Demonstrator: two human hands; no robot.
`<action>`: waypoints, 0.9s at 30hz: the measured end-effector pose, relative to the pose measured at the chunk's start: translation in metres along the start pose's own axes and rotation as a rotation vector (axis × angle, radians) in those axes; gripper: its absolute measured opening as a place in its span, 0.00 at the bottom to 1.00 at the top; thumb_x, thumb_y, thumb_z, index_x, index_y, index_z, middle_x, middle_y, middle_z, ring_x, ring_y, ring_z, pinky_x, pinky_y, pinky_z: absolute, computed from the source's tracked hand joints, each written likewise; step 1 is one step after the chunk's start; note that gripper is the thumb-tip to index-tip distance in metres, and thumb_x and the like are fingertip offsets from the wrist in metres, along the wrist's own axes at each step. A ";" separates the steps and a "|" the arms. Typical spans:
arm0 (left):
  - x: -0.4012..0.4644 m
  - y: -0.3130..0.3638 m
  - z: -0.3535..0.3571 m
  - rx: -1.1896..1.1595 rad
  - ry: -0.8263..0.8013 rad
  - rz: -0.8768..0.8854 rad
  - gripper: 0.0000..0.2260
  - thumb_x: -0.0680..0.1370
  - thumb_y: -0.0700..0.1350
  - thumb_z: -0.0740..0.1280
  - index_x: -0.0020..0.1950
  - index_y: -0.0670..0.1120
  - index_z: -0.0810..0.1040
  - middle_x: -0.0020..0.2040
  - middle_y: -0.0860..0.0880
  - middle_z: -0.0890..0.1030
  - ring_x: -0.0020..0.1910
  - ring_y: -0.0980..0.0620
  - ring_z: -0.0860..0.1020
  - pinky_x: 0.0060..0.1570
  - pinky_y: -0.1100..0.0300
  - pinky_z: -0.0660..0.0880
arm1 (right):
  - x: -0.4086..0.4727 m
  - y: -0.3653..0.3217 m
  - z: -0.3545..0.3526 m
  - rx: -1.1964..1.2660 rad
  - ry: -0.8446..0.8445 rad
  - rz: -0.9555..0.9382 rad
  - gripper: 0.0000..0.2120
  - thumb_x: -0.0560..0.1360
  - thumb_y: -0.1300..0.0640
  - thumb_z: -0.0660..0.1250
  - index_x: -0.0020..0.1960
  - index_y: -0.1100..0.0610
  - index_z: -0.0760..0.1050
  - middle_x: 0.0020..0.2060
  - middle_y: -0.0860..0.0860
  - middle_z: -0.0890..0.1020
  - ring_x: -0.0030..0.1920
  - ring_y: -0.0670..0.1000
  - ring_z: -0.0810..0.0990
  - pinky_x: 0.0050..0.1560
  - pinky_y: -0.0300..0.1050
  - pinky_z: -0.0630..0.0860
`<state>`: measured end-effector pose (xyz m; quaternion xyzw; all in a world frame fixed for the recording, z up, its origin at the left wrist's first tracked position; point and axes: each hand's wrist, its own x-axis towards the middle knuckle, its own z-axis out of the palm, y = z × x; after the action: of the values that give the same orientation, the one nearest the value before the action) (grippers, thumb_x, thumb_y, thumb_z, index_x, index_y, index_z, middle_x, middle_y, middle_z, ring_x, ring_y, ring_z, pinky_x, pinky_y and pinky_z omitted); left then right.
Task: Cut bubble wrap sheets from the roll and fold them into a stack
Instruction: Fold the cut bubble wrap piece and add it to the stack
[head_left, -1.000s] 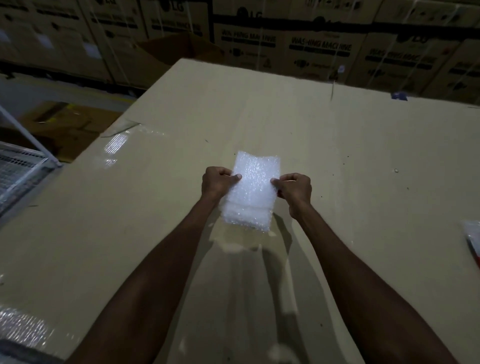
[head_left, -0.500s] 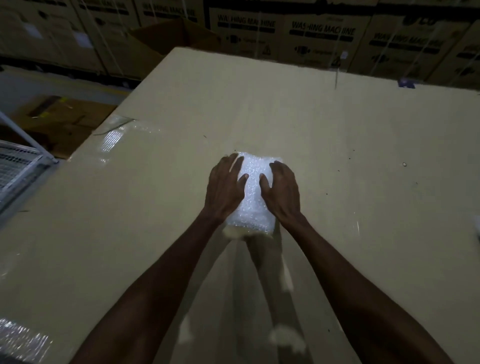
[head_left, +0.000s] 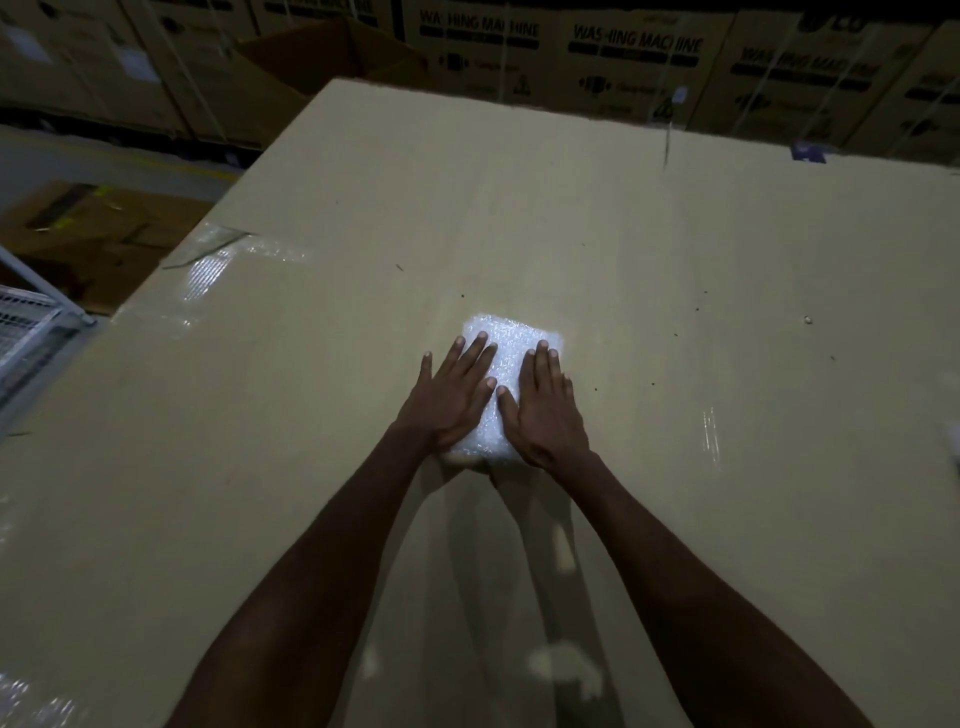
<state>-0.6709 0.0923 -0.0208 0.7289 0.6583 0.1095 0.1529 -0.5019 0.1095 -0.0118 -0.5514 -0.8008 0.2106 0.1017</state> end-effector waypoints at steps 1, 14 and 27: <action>0.000 -0.001 0.001 0.005 0.000 0.004 0.30 0.82 0.62 0.40 0.82 0.52 0.46 0.82 0.55 0.44 0.81 0.51 0.43 0.76 0.39 0.43 | 0.000 0.001 0.002 0.006 0.000 0.004 0.34 0.86 0.46 0.51 0.82 0.61 0.40 0.82 0.57 0.41 0.82 0.54 0.40 0.79 0.53 0.41; 0.007 0.012 -0.024 0.070 -0.009 -0.009 0.27 0.86 0.57 0.47 0.82 0.49 0.50 0.83 0.53 0.48 0.81 0.51 0.44 0.76 0.37 0.42 | 0.004 0.003 -0.022 0.138 -0.018 0.002 0.35 0.85 0.40 0.49 0.83 0.58 0.42 0.83 0.53 0.43 0.82 0.51 0.40 0.79 0.53 0.40; 0.003 0.077 -0.043 0.102 0.215 0.135 0.30 0.82 0.57 0.42 0.79 0.43 0.63 0.80 0.48 0.61 0.81 0.49 0.52 0.76 0.41 0.45 | -0.042 0.034 -0.088 0.131 0.124 0.070 0.32 0.86 0.44 0.51 0.83 0.57 0.45 0.83 0.53 0.45 0.82 0.51 0.43 0.80 0.53 0.43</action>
<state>-0.6152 0.0918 0.0472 0.7623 0.6252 0.1636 0.0367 -0.4229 0.1011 0.0536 -0.5831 -0.7579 0.2313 0.1793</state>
